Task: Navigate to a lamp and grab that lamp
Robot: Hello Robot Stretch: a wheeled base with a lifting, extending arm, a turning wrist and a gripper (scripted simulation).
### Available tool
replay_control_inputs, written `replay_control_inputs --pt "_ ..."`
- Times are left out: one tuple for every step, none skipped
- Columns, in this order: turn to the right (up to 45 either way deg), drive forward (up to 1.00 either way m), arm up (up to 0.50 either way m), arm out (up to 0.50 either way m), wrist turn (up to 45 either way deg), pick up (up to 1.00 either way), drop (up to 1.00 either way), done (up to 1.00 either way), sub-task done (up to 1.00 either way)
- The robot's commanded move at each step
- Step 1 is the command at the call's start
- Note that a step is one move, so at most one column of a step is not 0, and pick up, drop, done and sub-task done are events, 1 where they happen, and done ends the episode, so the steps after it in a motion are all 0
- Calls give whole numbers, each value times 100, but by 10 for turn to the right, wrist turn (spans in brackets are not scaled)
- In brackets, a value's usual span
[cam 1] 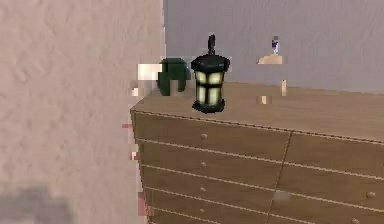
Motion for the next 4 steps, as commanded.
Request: replay_control_inputs --pt "120 0 0 0 0 0 0 0 0" --pt "0 15 0 0 0 0 0 0 0" --pt "-450 0 0 0 0 0 0 0 0" --pt "-450 0 0 0 0 0 0 0 0"
